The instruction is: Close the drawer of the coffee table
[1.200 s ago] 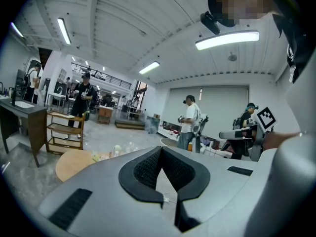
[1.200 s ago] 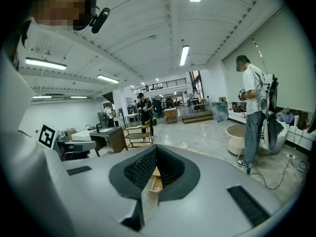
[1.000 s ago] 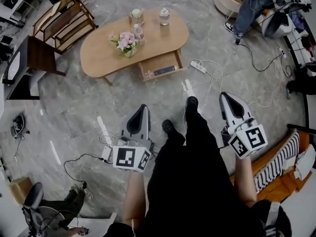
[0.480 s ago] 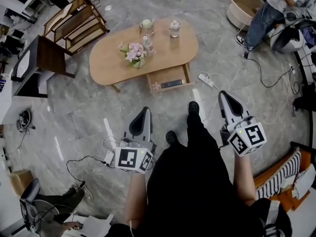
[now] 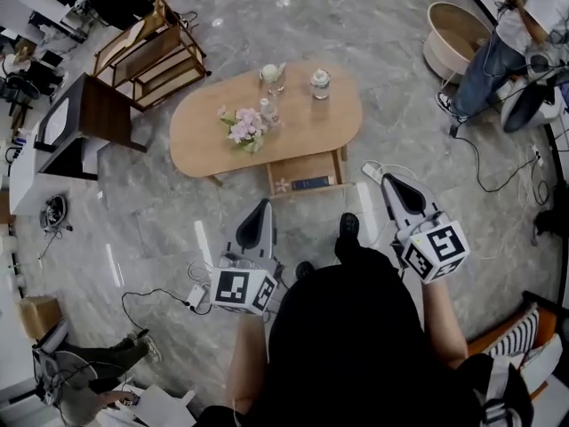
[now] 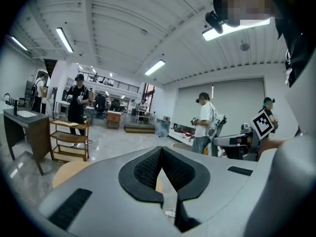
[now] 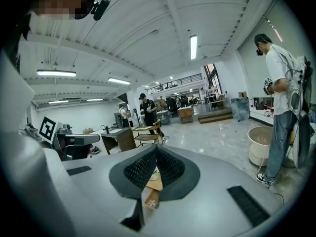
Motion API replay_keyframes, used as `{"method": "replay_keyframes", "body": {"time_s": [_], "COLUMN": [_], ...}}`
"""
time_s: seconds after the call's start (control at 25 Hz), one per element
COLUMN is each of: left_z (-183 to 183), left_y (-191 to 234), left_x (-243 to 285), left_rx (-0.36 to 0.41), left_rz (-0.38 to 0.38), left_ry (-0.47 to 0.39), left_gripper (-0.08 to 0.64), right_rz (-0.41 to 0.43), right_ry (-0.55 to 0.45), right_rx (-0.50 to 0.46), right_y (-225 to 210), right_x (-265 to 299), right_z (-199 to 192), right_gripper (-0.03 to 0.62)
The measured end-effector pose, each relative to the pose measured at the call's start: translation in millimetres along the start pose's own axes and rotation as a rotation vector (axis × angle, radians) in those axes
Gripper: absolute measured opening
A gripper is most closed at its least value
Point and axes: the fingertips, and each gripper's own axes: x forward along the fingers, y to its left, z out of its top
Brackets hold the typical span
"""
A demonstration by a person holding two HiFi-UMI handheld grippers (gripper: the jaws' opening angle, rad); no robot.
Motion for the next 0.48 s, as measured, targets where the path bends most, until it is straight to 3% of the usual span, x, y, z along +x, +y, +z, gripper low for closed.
{"method": "replay_keyframes", "body": {"time_s": [0.24, 0.48], "left_z": [-14.6, -47.4], "left_y": [-3.2, -0.9], "left_x": [30.6, 30.7], "left_rx": [-0.038, -0.087], "left_rz": [0.093, 0.17], "left_ry": [0.056, 0.163], "left_gripper": [0.012, 0.012], "right_rz": [0.099, 0.175], "right_ry": [0.071, 0.173], "right_rx": [-0.03, -0.01], "right_y": [-28.4, -38.4], "right_x": [26.7, 49.0], "right_z": [-8.8, -44.8], "right_gripper": [0.012, 0.012]}}
